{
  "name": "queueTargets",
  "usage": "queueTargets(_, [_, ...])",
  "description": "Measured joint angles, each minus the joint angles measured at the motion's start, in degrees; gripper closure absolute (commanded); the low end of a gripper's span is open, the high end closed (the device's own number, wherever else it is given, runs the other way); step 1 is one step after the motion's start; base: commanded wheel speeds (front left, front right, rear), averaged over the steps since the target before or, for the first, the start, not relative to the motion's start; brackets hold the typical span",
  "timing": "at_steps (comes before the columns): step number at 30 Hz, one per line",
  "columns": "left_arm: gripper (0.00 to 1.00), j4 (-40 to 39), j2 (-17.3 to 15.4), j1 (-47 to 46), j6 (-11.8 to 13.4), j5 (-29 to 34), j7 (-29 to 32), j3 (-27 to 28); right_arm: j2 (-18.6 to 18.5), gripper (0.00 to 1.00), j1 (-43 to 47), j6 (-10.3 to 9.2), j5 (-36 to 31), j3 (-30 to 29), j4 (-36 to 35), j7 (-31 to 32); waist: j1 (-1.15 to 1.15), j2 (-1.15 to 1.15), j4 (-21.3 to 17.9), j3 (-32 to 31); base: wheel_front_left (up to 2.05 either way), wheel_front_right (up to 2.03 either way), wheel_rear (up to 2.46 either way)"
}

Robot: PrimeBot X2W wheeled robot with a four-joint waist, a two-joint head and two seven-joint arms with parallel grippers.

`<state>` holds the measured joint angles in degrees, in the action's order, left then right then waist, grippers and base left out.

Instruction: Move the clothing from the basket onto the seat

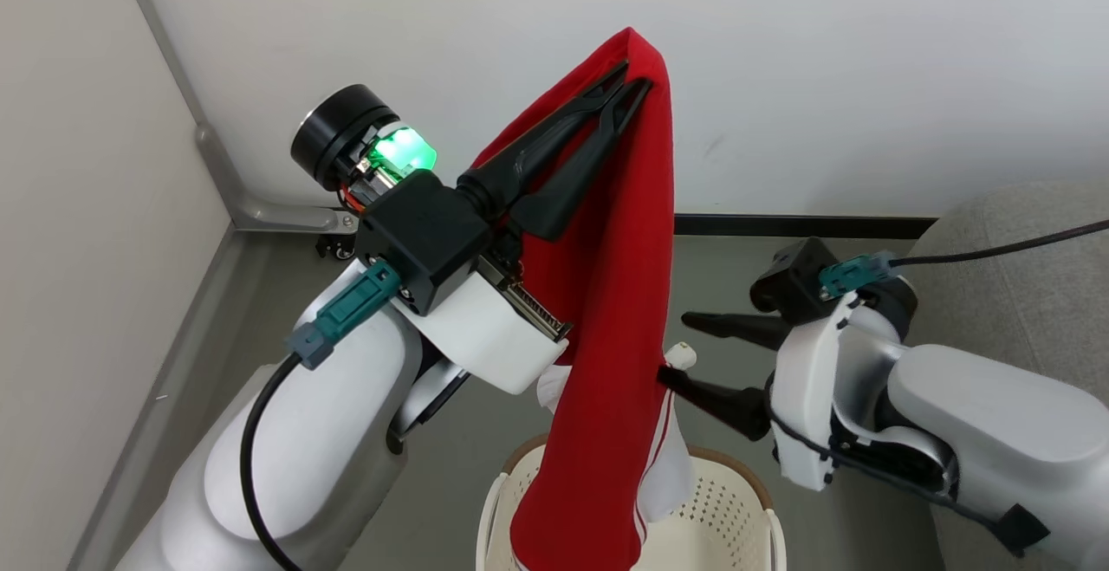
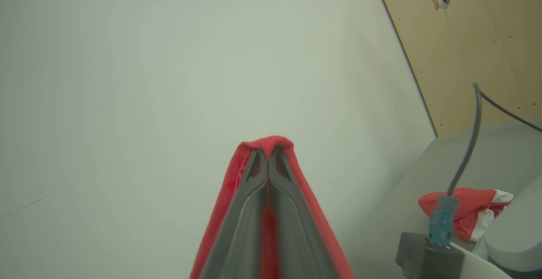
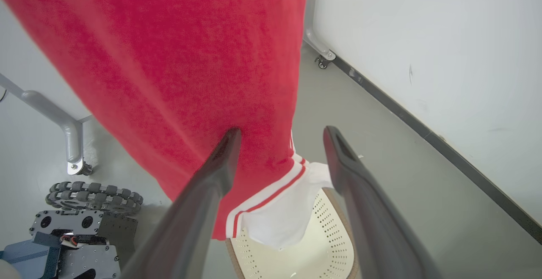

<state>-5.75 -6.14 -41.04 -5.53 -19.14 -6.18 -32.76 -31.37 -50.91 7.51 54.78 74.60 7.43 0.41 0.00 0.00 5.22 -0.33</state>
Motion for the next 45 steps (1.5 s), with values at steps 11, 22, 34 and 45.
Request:
queueTargets(11, [1.00, 0.0, 0.3, -1.2, -0.4, -0.1, -0.5, -0.6, 4.3, 0.00, 4.1, 0.00, -0.9, -0.2, -5.1, 8.9, 0.00, 0.00, 1.3, 0.7, 0.00, 0.00, 0.00])
queueTargets(22, [1.00, 0.2, 0.1, -1.4, -0.4, -0.1, -1.0, -0.1, 4.5, 0.59, 3.9, 0.00, -5.2, -0.2, -6.0, 7.6, 0.00, 0.00, 0.8, 1.1, 0.00, 0.00, 0.00])
queueTargets(34, [1.00, 1.9, -1.1, -1.2, -0.1, -0.5, -1.1, 1.0, 3.4, 1.00, 3.7, 0.00, -10.8, -0.2, -4.8, -3.8, 0.00, 0.00, -0.3, 1.4, 0.00, 0.00, 0.00])
queueTargets(45, [1.00, 3.4, -2.2, 1.1, 0.9, -1.2, -1.5, 2.7, -0.9, 1.00, 6.1, 0.00, -12.0, -0.2, -3.4, -14.8, 0.00, 0.00, -2.2, 1.3, 0.00, 0.00, 0.00])
